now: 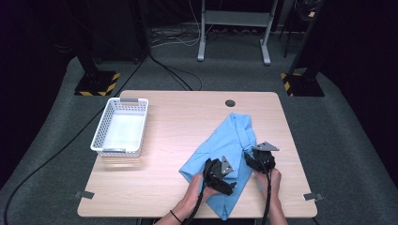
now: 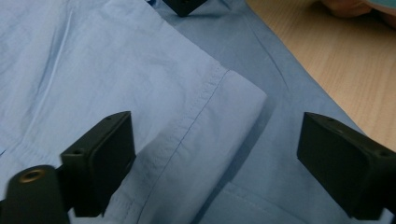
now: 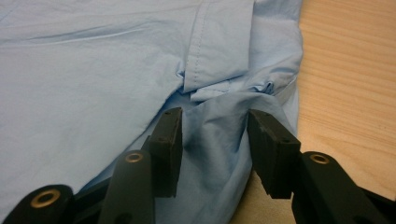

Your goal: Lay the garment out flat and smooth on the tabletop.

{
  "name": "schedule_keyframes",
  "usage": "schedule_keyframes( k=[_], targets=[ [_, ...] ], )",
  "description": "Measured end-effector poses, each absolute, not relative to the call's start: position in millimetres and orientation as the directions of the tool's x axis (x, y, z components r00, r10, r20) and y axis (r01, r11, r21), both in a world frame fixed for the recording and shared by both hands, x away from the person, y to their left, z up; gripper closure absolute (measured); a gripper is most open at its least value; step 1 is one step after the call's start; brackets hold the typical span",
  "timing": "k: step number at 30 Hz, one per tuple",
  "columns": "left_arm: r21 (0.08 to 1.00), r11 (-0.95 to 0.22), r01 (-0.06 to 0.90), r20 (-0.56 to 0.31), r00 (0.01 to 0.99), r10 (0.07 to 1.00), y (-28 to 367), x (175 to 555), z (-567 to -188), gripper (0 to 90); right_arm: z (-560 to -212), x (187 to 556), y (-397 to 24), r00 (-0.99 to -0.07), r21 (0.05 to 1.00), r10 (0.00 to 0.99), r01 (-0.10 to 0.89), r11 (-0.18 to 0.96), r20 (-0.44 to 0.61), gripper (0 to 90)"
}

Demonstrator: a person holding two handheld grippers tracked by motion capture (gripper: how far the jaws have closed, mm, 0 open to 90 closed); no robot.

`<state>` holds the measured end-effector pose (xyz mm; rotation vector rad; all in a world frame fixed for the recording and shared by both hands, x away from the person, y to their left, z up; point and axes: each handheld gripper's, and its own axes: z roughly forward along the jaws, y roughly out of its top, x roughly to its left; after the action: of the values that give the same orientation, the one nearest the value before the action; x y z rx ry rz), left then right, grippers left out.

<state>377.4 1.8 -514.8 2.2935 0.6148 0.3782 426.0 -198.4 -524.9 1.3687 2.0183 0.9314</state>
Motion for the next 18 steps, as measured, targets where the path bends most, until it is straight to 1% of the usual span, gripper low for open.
schedule_keyframes(
  k=[3,5,10,14,18],
  targets=[
    [0.703,-0.638,0.315,0.112,0.836,0.537,-2.9,377.8,-516.7,22.0,-524.9,426.5,-199.2,-0.351,0.779,0.936,0.577,0.244,-0.033,55.5],
    [0.712,-0.629,0.313,0.103,0.839,0.534,-3.9,377.9,-517.5,28.2,-524.9,426.7,-199.6,-0.351,0.779,0.936,0.58,0.24,-0.027,55.4],
    [0.715,-0.637,0.288,0.125,0.844,0.522,-6.7,378.2,-516.4,50.6,-524.9,427.1,-200.4,-0.349,0.777,0.937,0.585,0.231,-0.016,54.0],
    [0.716,-0.639,0.28,0.141,0.839,0.526,-6.0,381.4,-516.8,67.1,-525.0,427.9,-201.4,-0.333,0.775,0.943,0.592,0.22,-0.014,47.0],
    [0.723,-0.628,0.29,0.134,0.832,0.538,-2.8,385.7,-517.0,82.5,-525.3,428.6,-201.3,-0.289,0.77,0.957,0.604,0.206,-0.029,30.4]
  ],
)
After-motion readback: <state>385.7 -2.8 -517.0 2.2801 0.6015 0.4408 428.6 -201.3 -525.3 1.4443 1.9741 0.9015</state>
